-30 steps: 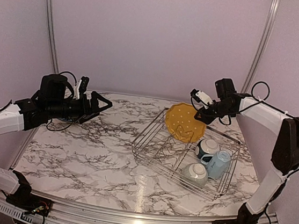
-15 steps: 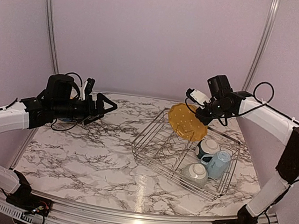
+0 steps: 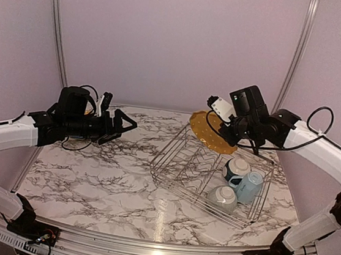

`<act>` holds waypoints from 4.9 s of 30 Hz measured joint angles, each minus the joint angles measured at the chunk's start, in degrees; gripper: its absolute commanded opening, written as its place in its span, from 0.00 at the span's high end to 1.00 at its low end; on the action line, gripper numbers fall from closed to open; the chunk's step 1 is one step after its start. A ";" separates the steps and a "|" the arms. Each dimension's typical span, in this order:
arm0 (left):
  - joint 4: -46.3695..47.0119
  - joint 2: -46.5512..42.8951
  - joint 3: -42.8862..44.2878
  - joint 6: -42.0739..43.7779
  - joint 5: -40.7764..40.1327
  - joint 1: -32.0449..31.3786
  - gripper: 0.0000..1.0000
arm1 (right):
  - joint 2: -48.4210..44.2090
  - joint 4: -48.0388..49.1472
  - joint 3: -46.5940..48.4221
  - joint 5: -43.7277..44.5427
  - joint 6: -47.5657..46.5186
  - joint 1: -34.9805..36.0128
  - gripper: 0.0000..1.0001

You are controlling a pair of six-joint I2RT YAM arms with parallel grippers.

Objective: Unload the mixed dishes from the dish rack
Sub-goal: Pass from the right arm to the left, then place the plate on the plate.

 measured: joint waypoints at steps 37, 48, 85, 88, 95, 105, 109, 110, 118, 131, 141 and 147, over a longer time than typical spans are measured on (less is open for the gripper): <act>8.35 3.69 1.95 -1.29 0.04 -5.16 0.01 | -13.31 -0.74 -4.63 -25.62 29.83 -8.37 1.00; 10.97 4.63 1.97 -2.78 0.87 -7.06 0.01 | -13.84 19.32 -19.32 -52.68 49.83 -15.78 1.00; 27.71 13.51 2.25 -15.41 2.84 -13.88 0.59 | -10.16 51.34 -30.12 -65.99 71.43 -11.41 1.00; 28.11 13.70 2.34 -15.87 2.32 -13.88 0.66 | -10.16 51.08 -30.12 -65.35 70.99 -10.88 1.00; 27.63 13.77 2.40 -14.64 0.61 -13.81 0.88 | -10.16 50.45 -30.10 -63.95 71.47 -10.36 1.00; 27.65 13.92 2.14 -14.95 0.61 -13.35 1.00 | -10.14 49.40 -29.92 -61.26 71.89 -9.55 0.74; 28.94 13.92 0.61 -18.18 1.40 -12.41 1.00 | -10.27 48.43 -29.20 -59.10 69.96 -8.87 0.35; 29.07 13.92 -0.13 -18.91 1.60 -11.98 1.00 | -10.38 48.30 -28.92 -58.58 69.20 -8.83 0.29; 28.55 12.87 -5.97 -23.26 1.33 -6.19 1.00 | -12.50 45.68 -27.45 -54.31 64.83 -8.74 0.10; 16.83 -4.42 -12.68 -22.82 1.51 12.85 1.00 | -15.65 37.51 -25.77 -49.46 58.95 -9.29 0.04; 4.17 -7.48 -12.63 -24.65 0.02 31.95 1.00 | -20.55 33.00 -25.03 -47.45 56.50 -11.28 0.01; -4.52 -1.46 -8.20 -27.76 -2.29 36.57 1.00 | -22.45 31.50 -25.03 -46.90 55.89 -12.17 0.01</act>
